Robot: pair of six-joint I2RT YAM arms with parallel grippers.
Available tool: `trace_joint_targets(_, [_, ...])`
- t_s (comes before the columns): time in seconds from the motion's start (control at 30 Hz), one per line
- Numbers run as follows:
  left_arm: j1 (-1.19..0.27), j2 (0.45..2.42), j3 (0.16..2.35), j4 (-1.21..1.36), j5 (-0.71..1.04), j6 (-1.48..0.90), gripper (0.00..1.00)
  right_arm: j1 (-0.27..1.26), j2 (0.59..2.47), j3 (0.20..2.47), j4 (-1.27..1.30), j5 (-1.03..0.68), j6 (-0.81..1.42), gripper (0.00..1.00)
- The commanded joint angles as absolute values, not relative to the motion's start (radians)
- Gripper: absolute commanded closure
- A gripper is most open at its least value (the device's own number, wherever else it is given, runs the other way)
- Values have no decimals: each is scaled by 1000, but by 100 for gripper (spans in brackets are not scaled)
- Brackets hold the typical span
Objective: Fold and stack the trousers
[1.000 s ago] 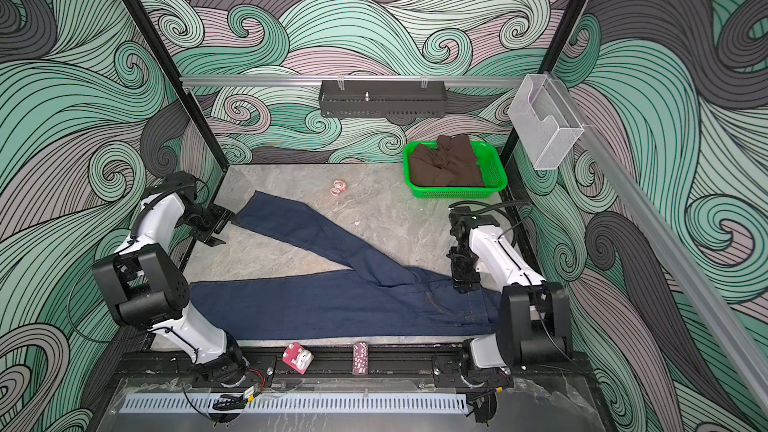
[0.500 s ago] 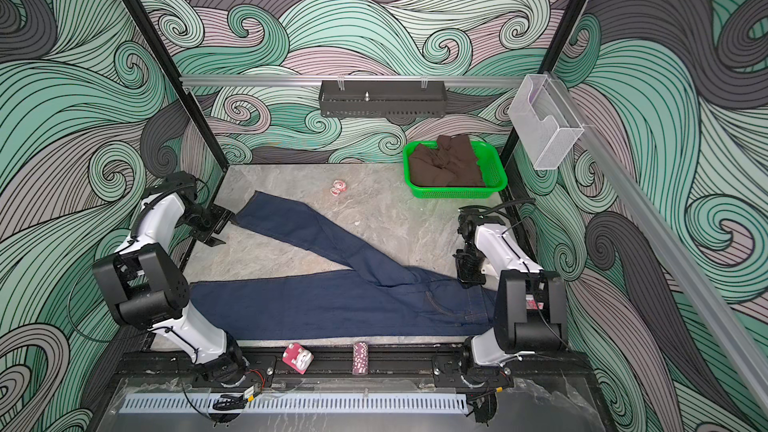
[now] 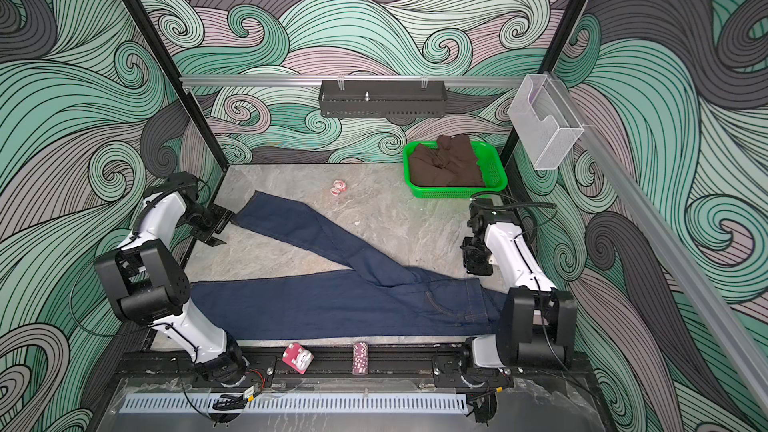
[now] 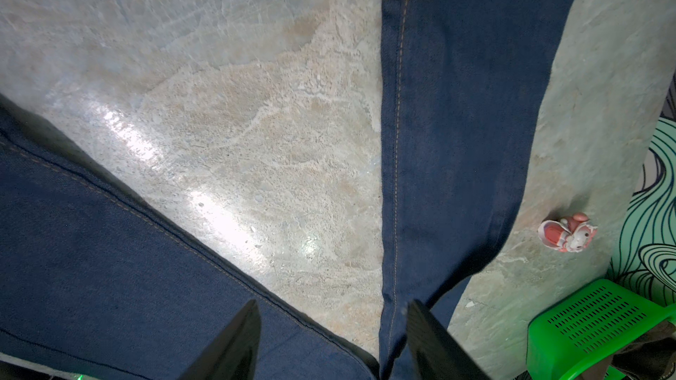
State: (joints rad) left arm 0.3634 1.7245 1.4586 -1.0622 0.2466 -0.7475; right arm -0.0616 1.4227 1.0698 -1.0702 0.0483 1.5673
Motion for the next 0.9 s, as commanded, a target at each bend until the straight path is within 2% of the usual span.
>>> trace_joint_targets(0.0, [365, 1734, 1496, -1088, 230, -747, 34, -68, 1444, 1066, -1120, 52, 1554, 55])
trace_joint_targets(0.13, [365, 1731, 1494, -1086, 231, -746, 34, -80, 1469, 1024, -1120, 48, 1562, 41])
trace_joint_targets(0.4, [365, 1729, 1496, -1086, 232, -744, 34, -127, 1524, 977, -1115, 52, 1535, 44])
trace_joint_targets(0.5, [365, 1728, 1496, -1085, 230, -743, 34, -133, 1526, 967, -1099, 43, 1535, 54])
trace_joint_targets(0.77, [365, 1735, 1502, -1088, 229, -744, 34, -147, 1497, 993, -1101, 30, 1527, 97])
trace_joint_targets(0.87, [365, 1740, 1512, -1093, 228, -742, 34, -156, 1460, 1018, -1102, 26, 1531, 100])
